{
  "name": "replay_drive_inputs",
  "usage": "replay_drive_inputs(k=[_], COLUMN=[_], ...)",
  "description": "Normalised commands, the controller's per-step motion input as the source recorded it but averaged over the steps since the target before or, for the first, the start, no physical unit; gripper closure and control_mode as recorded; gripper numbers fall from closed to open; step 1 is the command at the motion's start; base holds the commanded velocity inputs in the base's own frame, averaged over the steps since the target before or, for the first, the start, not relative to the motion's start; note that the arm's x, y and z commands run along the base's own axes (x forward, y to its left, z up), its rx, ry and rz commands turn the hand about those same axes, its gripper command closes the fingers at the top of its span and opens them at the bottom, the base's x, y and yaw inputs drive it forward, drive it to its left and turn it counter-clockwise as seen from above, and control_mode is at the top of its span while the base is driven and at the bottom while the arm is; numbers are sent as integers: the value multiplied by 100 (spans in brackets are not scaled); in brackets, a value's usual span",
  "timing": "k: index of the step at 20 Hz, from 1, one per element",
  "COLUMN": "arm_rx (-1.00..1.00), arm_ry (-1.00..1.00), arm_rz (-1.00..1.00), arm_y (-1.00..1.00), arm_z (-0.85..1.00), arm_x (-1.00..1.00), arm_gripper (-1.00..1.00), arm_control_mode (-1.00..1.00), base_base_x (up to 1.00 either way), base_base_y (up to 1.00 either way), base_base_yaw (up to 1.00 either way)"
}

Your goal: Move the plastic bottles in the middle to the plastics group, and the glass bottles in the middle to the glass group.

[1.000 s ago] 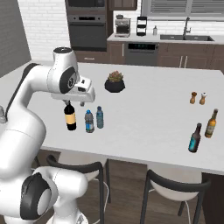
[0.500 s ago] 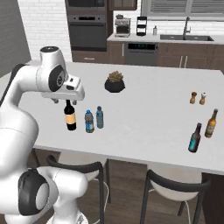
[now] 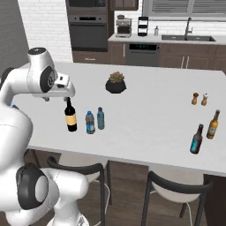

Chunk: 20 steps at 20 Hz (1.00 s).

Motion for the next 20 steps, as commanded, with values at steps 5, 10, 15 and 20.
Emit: replay_drive_inputs(k=[5, 10, 15, 20], arm_rx=[1, 0, 0, 0], arm_ry=[-2, 0, 0, -3], arm_rz=[5, 5, 5, 5], arm_y=[17, 17, 14, 0], arm_z=[-11, -19, -39, -41], arm_x=[53, 56, 46, 33], arm_gripper=[-100, -100, -100, -100], arm_control_mode=[-100, -100, -100, -100], base_base_x=[0, 0, 0, 0], base_base_y=[0, 0, 0, 0], base_base_yaw=[0, 0, 0, 0])
